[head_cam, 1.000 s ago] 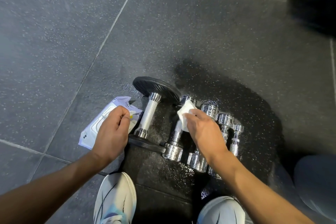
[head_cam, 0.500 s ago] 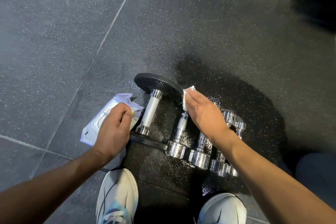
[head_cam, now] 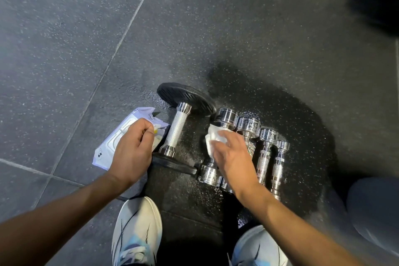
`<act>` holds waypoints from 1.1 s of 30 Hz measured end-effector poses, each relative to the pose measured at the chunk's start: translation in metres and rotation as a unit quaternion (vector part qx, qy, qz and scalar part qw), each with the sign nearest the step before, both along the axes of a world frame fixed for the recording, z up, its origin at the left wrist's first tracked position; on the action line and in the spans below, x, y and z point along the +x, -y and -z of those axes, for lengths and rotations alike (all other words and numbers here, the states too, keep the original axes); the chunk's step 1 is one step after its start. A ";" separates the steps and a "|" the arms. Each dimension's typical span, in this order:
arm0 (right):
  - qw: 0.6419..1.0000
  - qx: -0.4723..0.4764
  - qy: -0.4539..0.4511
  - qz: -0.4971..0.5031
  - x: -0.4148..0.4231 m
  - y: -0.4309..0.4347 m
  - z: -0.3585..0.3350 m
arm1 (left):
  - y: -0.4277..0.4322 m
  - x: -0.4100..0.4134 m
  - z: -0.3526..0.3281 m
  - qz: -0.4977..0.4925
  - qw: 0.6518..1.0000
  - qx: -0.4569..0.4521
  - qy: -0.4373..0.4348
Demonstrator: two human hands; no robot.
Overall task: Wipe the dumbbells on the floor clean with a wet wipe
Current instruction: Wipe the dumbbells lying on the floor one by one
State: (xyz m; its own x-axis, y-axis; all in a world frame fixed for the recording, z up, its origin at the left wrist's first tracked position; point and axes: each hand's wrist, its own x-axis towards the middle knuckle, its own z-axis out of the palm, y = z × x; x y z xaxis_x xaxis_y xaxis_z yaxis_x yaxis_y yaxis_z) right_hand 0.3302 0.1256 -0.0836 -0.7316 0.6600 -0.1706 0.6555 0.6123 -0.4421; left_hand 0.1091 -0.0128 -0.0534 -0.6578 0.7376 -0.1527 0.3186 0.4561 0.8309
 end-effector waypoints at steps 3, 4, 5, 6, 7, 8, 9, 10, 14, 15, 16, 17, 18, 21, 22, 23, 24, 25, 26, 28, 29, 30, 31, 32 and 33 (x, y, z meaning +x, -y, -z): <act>0.998 -0.057 -0.026 0.011 0.002 0.002 0.006 | 0.000 0.000 0.000 0.002 1.000 -0.001 0.000; 0.998 -0.065 -0.011 -0.019 0.003 0.002 0.006 | 0.000 0.000 0.000 0.003 1.000 -0.001 0.001; 0.996 -0.063 0.025 -0.056 0.004 0.003 0.002 | 0.000 0.000 -0.001 0.003 1.000 -0.001 0.000; 0.994 -0.062 0.047 -0.077 0.005 0.003 0.001 | 0.000 0.000 -0.001 0.004 1.000 -0.001 -0.001; 0.992 -0.066 0.058 -0.096 0.006 0.001 0.000 | 0.000 0.000 -0.001 0.004 1.000 -0.001 -0.003; 0.990 -0.074 0.061 -0.107 0.006 -0.002 0.000 | 0.000 0.000 -0.002 0.004 1.000 -0.002 -0.005; 0.989 -0.084 0.050 -0.107 0.006 -0.007 -0.003 | 0.000 0.000 -0.002 0.004 1.000 -0.003 -0.005; 0.990 -0.090 0.037 -0.100 0.005 -0.015 -0.002 | 0.000 0.001 -0.002 0.003 1.000 -0.005 -0.004; 0.995 -0.016 0.027 -0.100 -0.011 -0.049 -0.004 | 0.001 0.001 -0.002 -0.002 1.000 -0.012 -0.005; 0.994 0.013 0.028 -0.106 -0.015 -0.052 -0.004 | 0.001 0.001 -0.002 -0.003 1.000 -0.014 -0.006; 0.993 0.028 0.026 -0.113 -0.016 -0.053 -0.002 | 0.001 0.001 -0.002 -0.003 1.000 -0.016 -0.005; 0.993 0.023 0.026 -0.114 -0.016 -0.051 -0.002 | 0.001 0.001 -0.002 -0.003 1.000 -0.017 -0.004; 0.992 -0.001 0.038 -0.120 -0.016 -0.045 -0.003 | 0.001 0.001 -0.002 -0.004 1.000 -0.017 -0.003; 0.985 -0.040 0.057 -0.159 -0.008 -0.025 -0.006 | 0.000 0.001 -0.001 -0.006 1.000 -0.016 -0.002; 0.983 -0.058 0.054 -0.163 -0.005 -0.022 -0.007 | 0.000 0.001 -0.001 -0.004 1.000 -0.016 -0.002; 0.982 -0.078 0.044 -0.164 -0.003 -0.018 -0.010 | 0.000 0.000 -0.001 -0.003 1.000 -0.016 -0.002; 0.980 -0.099 0.044 -0.165 -0.003 -0.015 -0.013 | 0.000 0.000 -0.001 -0.002 1.000 -0.016 -0.002; 0.978 -0.105 0.045 -0.176 -0.002 -0.015 -0.016 | 0.001 0.000 -0.001 -0.001 1.000 -0.015 -0.002; 0.979 -0.110 0.045 -0.166 -0.003 -0.019 -0.017 | 0.001 0.000 -0.001 -0.001 1.000 -0.014 -0.001; 0.984 -0.073 0.067 -0.147 -0.007 -0.034 -0.016 | 0.001 0.000 -0.001 -0.001 1.000 -0.015 0.002; 0.986 -0.043 0.070 -0.142 -0.011 -0.040 -0.017 | 0.001 0.001 -0.002 -0.002 1.000 -0.015 0.004; 0.989 -0.038 0.058 -0.132 -0.014 -0.046 -0.015 | 0.001 0.001 -0.002 -0.003 1.000 -0.016 0.005; 0.992 -0.064 0.036 -0.099 -0.017 -0.048 -0.016 | 0.001 0.001 -0.002 -0.003 1.000 -0.016 0.004; 0.993 -0.089 0.023 -0.079 -0.018 -0.047 -0.016 | 0.000 0.001 -0.002 -0.002 1.000 -0.015 0.002; 0.994 -0.085 0.023 -0.068 -0.017 -0.040 -0.020 | 0.000 0.001 -0.002 -0.001 1.000 -0.015 0.001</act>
State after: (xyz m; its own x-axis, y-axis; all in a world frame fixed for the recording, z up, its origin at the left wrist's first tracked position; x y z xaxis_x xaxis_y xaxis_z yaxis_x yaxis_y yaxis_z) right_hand 0.3130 0.1653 -0.0638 -0.8004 0.5149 -0.3070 0.5944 0.6151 -0.5180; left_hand 0.1099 -0.0132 -0.0514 -0.6584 0.7318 -0.1762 0.3155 0.4809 0.8180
